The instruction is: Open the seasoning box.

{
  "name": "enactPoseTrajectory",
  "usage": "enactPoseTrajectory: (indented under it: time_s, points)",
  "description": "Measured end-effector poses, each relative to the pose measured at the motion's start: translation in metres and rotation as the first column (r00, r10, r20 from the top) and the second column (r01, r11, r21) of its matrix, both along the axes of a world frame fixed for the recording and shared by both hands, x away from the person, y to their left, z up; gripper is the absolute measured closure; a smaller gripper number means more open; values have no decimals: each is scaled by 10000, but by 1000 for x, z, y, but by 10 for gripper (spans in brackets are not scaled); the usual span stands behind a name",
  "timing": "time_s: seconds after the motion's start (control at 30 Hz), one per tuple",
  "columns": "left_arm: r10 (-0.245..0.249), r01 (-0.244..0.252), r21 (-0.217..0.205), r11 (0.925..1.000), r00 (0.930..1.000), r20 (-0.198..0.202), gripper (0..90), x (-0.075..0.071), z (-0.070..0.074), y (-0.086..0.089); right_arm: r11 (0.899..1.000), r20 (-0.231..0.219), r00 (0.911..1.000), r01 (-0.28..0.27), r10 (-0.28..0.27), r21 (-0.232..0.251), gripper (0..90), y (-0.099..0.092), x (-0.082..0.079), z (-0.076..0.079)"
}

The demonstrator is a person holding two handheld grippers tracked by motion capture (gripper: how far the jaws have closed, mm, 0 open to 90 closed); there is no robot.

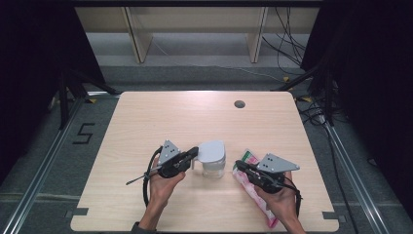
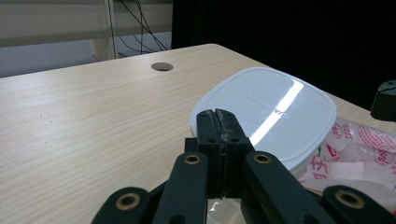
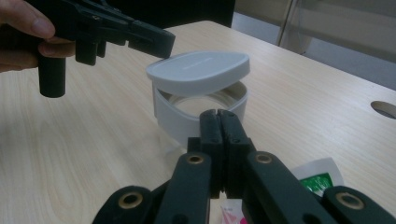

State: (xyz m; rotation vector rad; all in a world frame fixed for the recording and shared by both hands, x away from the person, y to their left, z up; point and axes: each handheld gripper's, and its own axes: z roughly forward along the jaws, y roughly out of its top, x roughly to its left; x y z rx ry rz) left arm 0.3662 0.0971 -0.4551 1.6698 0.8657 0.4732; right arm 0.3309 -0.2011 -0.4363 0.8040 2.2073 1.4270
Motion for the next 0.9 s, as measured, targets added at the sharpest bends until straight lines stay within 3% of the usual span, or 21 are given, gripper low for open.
enactPoseTrajectory:
  time_s: [0.03,0.13,0.27,0.3,0.33,0.4,0.5,0.57,0.63,0.73,0.77,0.9]
  points:
    - [-12,12,-21,10000,10000,-3,889,0,0,0,9999,354,9993,-80,85,-135,900,1,4,0]
    - [-14,14,2,10000,10000,7,889,0,0,0,9997,49,10000,6,-4,-248,900,8,8,-2]
    - [-9,9,5,10000,10000,9,889,0,0,0,9986,136,9999,-92,99,-514,900,15,15,-4]
    - [50,-51,-103,9999,9999,-90,889,0,0,0,9985,-138,9999,-76,68,-539,900,17,14,-5]
    - [58,-59,-116,9999,9999,-98,889,0,-1,0,9981,99,9999,-66,72,-608,900,18,16,-5]
    - [119,-120,-108,9999,9999,-100,889,0,-1,0,9980,-59,10000,-72,69,-627,900,19,17,-5]
    - [-20,20,-102,9999,10000,10,889,1,-2,1,9980,71,9999,-151,156,-620,900,22,21,-6]
    - [-13,13,-109,9999,10000,13,889,1,-2,1,9975,-152,9997,-221,211,-672,900,24,21,-6]
    - [-19,19,-100,9999,10000,18,889,1,-2,1,9970,-54,9998,-180,176,-750,900,25,23,-5]
    - [-35,35,-106,9999,10000,17,889,1,-2,2,9975,-245,9995,-205,189,-682,900,28,23,-5]
    - [-40,40,-108,9999,10000,16,889,1,-2,2,9973,-84,9996,-259,253,-687,900,29,25,-5]
    - [-113,114,-91,9999,9999,77,889,2,-2,2,9973,-332,9993,-205,182,-708,900,31,27,-7]
